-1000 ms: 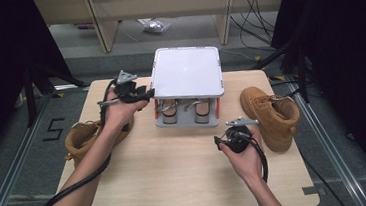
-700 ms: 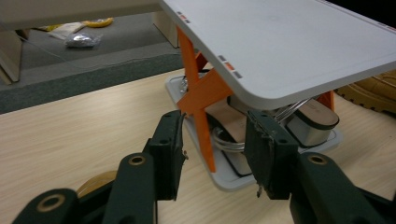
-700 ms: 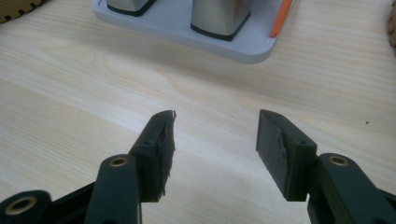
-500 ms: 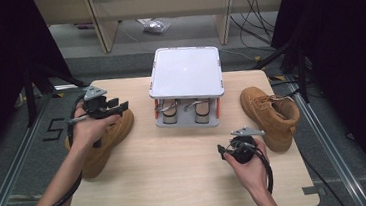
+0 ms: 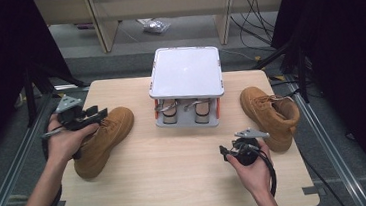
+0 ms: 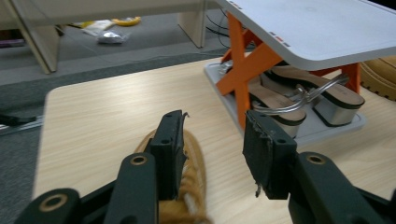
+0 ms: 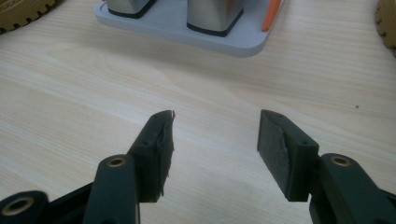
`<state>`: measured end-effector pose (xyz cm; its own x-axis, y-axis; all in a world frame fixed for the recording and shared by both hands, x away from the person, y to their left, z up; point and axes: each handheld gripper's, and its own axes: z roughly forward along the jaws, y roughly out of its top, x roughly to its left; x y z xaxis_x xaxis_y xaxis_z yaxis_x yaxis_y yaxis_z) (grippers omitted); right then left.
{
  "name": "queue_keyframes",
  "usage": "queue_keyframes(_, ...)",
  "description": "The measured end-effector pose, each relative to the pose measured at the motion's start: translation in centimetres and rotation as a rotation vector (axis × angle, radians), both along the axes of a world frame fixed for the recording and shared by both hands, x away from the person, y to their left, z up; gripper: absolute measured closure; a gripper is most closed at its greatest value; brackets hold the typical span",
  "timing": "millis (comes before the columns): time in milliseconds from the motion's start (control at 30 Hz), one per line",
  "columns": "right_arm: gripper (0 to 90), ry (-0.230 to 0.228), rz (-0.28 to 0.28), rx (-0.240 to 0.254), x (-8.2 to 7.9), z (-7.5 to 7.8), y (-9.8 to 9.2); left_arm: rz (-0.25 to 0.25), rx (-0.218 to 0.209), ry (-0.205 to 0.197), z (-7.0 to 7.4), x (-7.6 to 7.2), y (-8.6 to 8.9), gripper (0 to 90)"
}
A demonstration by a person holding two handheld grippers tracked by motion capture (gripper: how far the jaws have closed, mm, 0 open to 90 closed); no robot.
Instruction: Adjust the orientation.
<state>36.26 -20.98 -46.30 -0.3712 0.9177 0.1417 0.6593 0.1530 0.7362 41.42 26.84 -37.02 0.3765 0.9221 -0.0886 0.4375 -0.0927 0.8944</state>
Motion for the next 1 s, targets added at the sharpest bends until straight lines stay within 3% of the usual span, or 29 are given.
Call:
queue_keyframes(33,46.3,-0.008,-0.002,-0.017,-0.1,0.0,-0.1,0.009,-0.001,-0.001,-0.1,-0.5,0.6,58.0)
queue_keyframes(167,46.3,0.003,-0.010,0.007,-0.3,-0.3,-0.3,0.052,-0.002,0.002,-0.7,-2.8,3.0,62.7)
queue_keyframes(200,46.3,0.004,-0.017,-0.018,-0.4,-0.2,-0.4,0.068,0.001,0.001,-0.9,-3.4,3.6,65.0)
queue_keyframes(267,46.3,0.003,-0.012,-0.003,-0.5,-0.3,-0.6,0.093,-0.015,0.015,-1.5,-4.4,4.7,65.9)
queue_keyframes(433,46.0,0.001,-0.027,-0.018,-0.5,-0.3,-0.8,0.157,-0.017,0.049,-3.1,-5.8,6.8,64.2)
queue_keyframes(600,45.7,0.008,-0.011,-0.015,-0.8,-0.1,0.0,0.202,-0.032,0.102,-4.1,-5.3,8.2,62.9)
queue_keyframes(667,45.6,0.014,-0.001,-0.006,-0.9,-0.1,0.2,0.190,-0.090,0.139,-4.5,-4.9,8.3,63.1)
queue_keyframes(767,45.6,0.015,-0.007,0.000,-1.0,-0.3,0.3,0.186,-0.116,0.166,-4.9,-4.6,8.1,65.3)
queue_keyframes(800,45.5,0.031,-0.017,-0.008,-1.1,-0.2,0.4,0.192,-0.114,0.174,-4.9,-4.5,8.0,65.4)
queue_keyframes(867,45.5,0.020,-0.008,-0.032,-0.9,-0.4,0.2,0.200,-0.105,0.186,-4.8,-4.3,7.9,66.7)
queue_keyframes(933,45.5,0.029,-0.005,-0.007,-0.9,-0.5,0.2,0.205,-0.105,0.202,-4.6,-4.3,7.8,69.0)
queue_keyframes(1000,45.5,0.022,0.007,-0.013,-0.8,-0.5,0.1,0.211,-0.097,0.213,-4.4,-4.2,7.5,71.9)
